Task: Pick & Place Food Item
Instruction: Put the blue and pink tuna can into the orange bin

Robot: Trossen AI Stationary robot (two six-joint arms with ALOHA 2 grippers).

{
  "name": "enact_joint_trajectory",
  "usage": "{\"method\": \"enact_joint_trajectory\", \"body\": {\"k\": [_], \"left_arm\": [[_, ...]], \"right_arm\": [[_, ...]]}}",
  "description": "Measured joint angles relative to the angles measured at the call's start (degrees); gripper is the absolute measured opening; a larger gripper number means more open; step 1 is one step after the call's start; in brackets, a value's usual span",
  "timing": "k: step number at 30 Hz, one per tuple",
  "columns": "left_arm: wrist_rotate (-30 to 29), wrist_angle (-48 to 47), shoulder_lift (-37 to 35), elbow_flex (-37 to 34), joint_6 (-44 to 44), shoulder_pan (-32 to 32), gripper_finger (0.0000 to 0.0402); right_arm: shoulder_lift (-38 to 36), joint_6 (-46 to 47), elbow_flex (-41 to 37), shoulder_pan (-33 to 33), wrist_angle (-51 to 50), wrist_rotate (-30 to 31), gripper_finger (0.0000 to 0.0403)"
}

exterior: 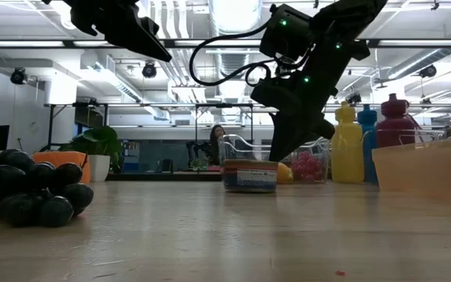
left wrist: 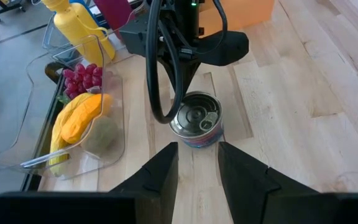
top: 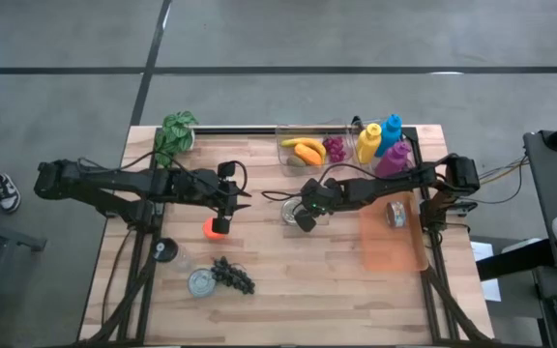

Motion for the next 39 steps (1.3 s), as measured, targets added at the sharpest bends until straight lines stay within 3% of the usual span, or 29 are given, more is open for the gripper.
{"method": "enact_joint_trajectory", "body": {"k": [39], "left_arm": [[0.0, 0.0, 0.0, -0.1, 0.0, 0.0, 0.0118]], "right_arm": [[0.3, 1.1, -0.7, 0.1, -2.3, -0.5, 0.0008]]}}
